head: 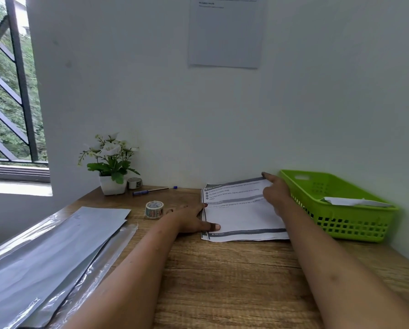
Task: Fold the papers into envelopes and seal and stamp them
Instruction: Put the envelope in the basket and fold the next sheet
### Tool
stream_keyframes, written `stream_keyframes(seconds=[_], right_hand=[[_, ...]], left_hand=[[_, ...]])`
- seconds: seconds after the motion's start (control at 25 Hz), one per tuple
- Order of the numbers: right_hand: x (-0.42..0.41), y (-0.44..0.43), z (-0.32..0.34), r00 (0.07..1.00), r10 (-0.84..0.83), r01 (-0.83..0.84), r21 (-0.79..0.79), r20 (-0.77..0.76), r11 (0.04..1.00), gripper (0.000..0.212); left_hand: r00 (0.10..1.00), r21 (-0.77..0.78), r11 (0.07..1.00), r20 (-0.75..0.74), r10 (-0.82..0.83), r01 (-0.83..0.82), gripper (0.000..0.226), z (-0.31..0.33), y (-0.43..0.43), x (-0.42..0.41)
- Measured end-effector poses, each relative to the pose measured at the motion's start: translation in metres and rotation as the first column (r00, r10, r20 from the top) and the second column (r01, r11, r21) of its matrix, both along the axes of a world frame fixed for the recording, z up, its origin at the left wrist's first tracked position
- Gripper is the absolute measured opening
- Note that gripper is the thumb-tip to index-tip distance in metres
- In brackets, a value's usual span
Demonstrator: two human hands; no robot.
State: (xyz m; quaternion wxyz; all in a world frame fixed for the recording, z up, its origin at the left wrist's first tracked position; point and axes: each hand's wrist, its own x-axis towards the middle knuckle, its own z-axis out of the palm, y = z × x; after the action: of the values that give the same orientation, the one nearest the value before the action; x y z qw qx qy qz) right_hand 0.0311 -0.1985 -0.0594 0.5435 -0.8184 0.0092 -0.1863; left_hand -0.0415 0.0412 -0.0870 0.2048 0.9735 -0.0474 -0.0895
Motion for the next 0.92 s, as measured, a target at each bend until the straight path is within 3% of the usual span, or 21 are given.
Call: stream_keyframes(seconds=[0.2, 0.36, 0.48, 0.52, 0.6, 0.64, 0.72, 0.84, 0.92], right_hand=[[-0.024, -0.013, 0.050, 0.973, 0.226, -0.225, 0.036, -0.046, 0.974, 0.077], [-0.051, -0.040, 0.070, 0.935, 0.352, -0.339, 0.219, -0.026, 0.915, 0.081], [-0.076, -0.056, 0.078, 0.899, 0.431, -0.429, 0.333, 0.073, 0.840, 0.082], [-0.086, -0.060, 0.082, 0.881, 0.457, -0.468, 0.354, 0.120, 0.809, 0.081], [-0.100, -0.062, 0.086, 0.840, 0.508, -0.541, 0.372, 0.193, 0.754, 0.080], [-0.106, -0.061, 0.087, 0.818, 0.534, -0.573, 0.375, 0.213, 0.729, 0.079], [-0.115, -0.055, 0.086, 0.794, 0.570, -0.604, 0.380, 0.211, 0.701, 0.075], [-0.119, -0.042, 0.077, 0.825, 0.548, -0.561, 0.304, 0.134, 0.770, 0.060], [-0.116, -0.033, 0.072, 0.859, 0.499, -0.511, 0.233, 0.112, 0.827, 0.050]], left_hand=[[0.996, 0.077, 0.996, 0.079, 0.028, -0.034, 0.101, -0.001, -0.008, -0.006], [0.988, 0.049, 0.996, 0.140, 0.064, -0.071, 0.096, -0.001, -0.011, -0.011], [0.955, -0.167, 0.986, 0.296, 0.035, 0.015, 0.112, 0.006, -0.013, -0.016], [0.940, -0.336, 0.940, 0.336, 0.066, 0.054, 0.110, 0.015, -0.014, -0.023], [0.920, -0.689, 0.715, 0.347, 0.182, 0.118, 0.088, 0.033, -0.018, -0.036], [0.914, -0.782, 0.604, 0.345, 0.214, 0.154, 0.084, 0.044, -0.015, -0.041], [0.897, -0.853, 0.479, 0.363, 0.253, 0.210, 0.080, 0.060, -0.006, -0.048], [0.860, -0.858, 0.449, 0.409, 0.305, 0.249, 0.071, 0.069, 0.005, -0.058], [0.845, -0.870, 0.432, 0.405, 0.350, 0.238, 0.080, 0.068, 0.009, -0.065]])
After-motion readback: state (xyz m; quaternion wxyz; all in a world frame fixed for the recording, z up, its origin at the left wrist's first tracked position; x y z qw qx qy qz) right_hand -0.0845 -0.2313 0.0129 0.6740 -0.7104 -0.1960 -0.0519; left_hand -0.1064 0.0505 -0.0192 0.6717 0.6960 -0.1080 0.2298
